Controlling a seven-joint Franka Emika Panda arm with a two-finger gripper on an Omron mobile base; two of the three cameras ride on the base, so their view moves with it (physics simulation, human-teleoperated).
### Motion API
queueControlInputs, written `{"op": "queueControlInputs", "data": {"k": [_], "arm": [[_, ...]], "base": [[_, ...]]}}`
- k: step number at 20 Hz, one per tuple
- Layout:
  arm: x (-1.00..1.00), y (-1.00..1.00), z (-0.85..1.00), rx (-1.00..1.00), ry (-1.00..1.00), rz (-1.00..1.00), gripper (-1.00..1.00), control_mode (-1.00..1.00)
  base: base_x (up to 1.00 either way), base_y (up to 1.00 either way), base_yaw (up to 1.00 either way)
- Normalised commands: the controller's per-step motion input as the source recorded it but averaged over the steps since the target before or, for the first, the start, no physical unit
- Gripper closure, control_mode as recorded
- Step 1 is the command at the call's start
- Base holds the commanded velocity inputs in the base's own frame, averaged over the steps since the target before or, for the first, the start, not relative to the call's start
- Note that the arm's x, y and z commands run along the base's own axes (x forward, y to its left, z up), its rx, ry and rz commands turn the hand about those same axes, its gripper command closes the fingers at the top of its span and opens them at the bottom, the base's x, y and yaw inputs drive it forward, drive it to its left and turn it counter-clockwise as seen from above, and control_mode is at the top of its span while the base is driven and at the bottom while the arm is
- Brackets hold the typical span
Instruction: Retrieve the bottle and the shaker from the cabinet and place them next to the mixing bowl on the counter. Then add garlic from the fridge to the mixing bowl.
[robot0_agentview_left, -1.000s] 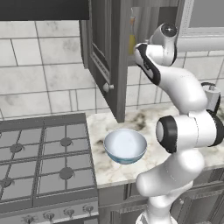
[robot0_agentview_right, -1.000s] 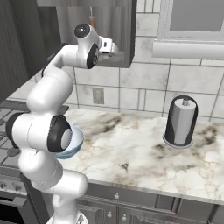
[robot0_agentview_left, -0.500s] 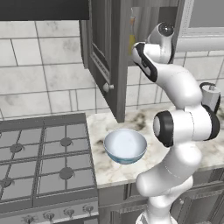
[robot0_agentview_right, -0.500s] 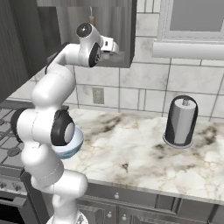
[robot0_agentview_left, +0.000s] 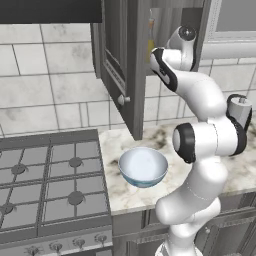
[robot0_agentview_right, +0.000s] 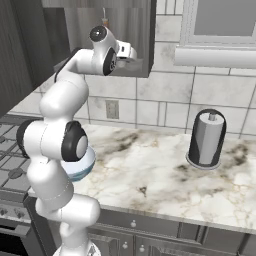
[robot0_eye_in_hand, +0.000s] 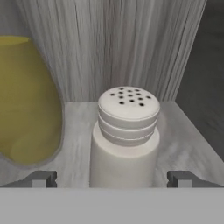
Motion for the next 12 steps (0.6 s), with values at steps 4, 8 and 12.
{"op": "queueControlInputs", "data": {"k": [4,8,12], "arm": [[0.09,-0.01,-0.04,0.0,0.0,0.0,-1.0,-1.0],[0.06,0.0,-0.07,0.0,0.0,0.0,-1.0,-1.0],[0.01,0.0,-0.02,0.0,0.0,0.0,-1.0,-1.0]], "base": [[0.0,0.0,0.0],[0.0,0.0,0.0],[0.0,0.0,0.0]]}}
